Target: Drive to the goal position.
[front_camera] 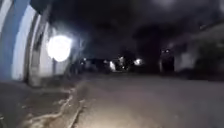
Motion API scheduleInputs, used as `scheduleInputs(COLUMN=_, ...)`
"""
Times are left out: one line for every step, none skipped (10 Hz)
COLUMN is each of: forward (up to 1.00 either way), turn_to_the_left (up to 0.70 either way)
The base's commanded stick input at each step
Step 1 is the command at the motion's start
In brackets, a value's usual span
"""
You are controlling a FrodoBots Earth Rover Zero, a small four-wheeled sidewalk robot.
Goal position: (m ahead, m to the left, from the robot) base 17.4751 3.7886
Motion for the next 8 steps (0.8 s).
scheduleInputs(forward=0.70, turn_to_the_left=-0.12)
scheduleInputs(forward=0.70, turn_to_the_left=0.00)
scheduleInputs(forward=0.70, turn_to_the_left=0.00)
scheduleInputs(forward=0.70, turn_to_the_left=0.00)
scheduleInputs(forward=0.70, turn_to_the_left=0.00)
scheduleInputs(forward=0.70, turn_to_the_left=0.00)
scheduleInputs(forward=0.70, turn_to_the_left=0.00)
scheduleInputs(forward=0.70, turn_to_the_left=0.00)
